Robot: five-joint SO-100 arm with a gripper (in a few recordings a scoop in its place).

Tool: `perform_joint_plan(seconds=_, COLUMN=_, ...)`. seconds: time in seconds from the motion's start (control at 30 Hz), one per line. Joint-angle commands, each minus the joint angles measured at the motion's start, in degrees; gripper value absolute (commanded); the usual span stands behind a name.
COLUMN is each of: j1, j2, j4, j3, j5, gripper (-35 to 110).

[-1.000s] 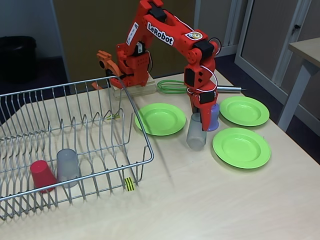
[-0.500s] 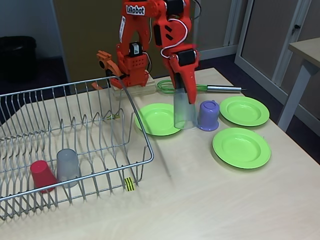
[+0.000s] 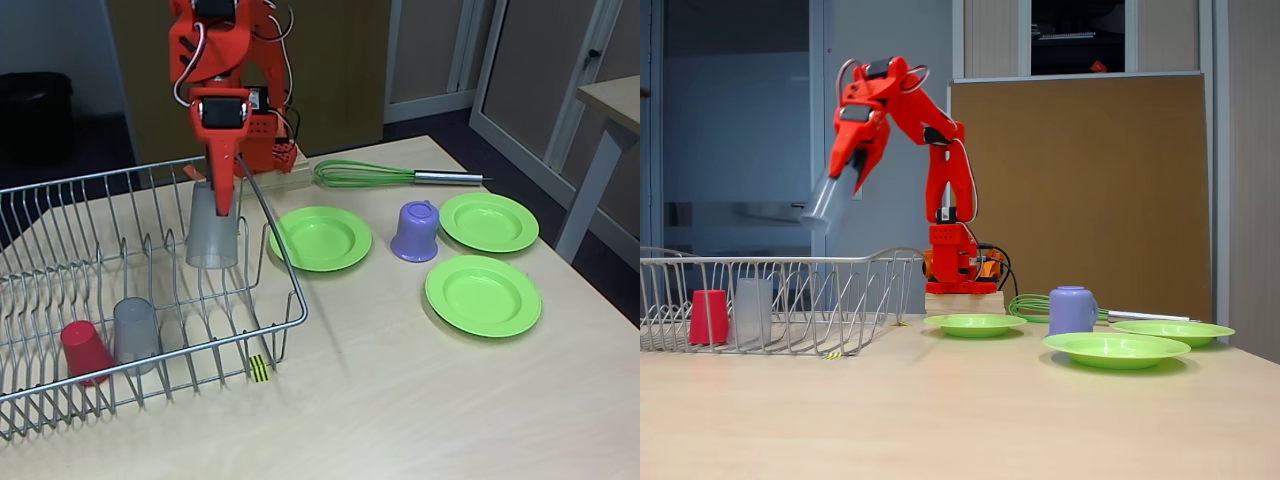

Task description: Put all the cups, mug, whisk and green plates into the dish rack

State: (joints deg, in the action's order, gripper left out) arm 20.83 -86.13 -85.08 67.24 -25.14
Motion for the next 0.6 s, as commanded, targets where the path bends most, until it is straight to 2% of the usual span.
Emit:
perform_joint_plan(seconds=0.0, j1=3.78, j2=4.57, j4=1.93, j3=-0.97, j5=-2.90, gripper=6)
perform_joint_plan(seconds=0.57, j1=7.56, j2=30.94, j4=1.14, j3=-16.17, j5=-5.98, gripper=6)
